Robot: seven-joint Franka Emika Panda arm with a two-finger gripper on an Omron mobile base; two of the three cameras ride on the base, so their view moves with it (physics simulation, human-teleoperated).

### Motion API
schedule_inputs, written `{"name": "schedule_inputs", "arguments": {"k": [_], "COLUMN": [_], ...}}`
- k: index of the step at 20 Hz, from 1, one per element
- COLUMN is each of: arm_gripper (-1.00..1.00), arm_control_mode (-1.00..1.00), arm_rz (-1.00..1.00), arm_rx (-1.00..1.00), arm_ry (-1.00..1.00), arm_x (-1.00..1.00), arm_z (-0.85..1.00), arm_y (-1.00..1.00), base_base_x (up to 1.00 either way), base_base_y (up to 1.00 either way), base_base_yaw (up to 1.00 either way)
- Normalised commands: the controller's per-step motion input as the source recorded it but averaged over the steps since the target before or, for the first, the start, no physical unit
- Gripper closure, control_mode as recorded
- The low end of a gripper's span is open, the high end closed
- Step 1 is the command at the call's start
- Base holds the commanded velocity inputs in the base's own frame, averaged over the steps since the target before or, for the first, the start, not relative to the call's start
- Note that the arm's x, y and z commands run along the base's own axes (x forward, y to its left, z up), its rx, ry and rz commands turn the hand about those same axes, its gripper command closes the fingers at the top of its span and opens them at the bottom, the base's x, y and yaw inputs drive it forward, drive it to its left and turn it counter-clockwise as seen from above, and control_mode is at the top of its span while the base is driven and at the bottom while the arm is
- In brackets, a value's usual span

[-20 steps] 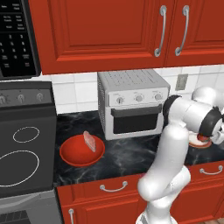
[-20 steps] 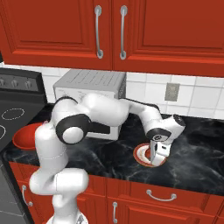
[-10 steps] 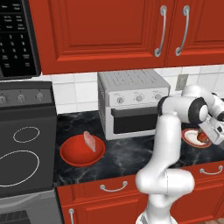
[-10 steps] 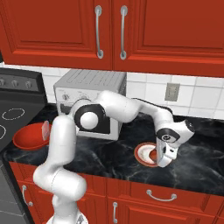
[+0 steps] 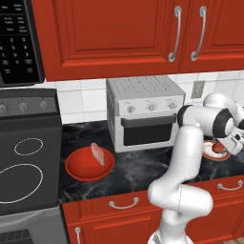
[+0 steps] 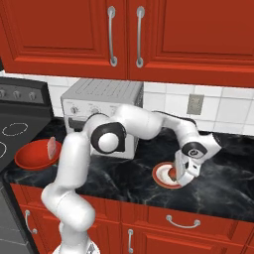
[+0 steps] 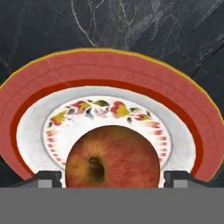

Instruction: Remove the apple from the bowl and place it on the small plate. Then place the bowl with only the steak in the microwave, close the door, and press the start button to microwave the steak.

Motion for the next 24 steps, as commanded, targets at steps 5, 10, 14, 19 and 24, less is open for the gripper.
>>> {"name": "schedule_inputs", "arguments": {"k": [5, 10, 14, 19, 24], "arm_gripper": [-1.00, -1.00, -1.00, -1.00, -1.00], "arm_control_mode": [-1.00, -1.00, -1.00, -1.00, -1.00], "arm_rz": [-0.01, -0.05, -0.06, -0.06, -0.12], "arm_rx": [-0.01, -0.01, -0.05, -0.06, -0.08], "arm_ry": [-0.02, -0.10, -0.05, -0.08, -0.10], "arm_x": [-0.09, -0.46, -0.63, -0.72, -0.61], "arm_z": [0.40, 0.78, 0.66, 0.81, 0.54], "arm_y": [0.03, 0.01, 0.53, 0.54, 0.60], "base_base_x": [0.00, 0.00, 0.00, 0.00, 0.00], "base_base_y": [0.00, 0.00, 0.00, 0.00, 0.00], "base_base_yaw": [0.00, 0.00, 0.00, 0.00, 0.00]}}
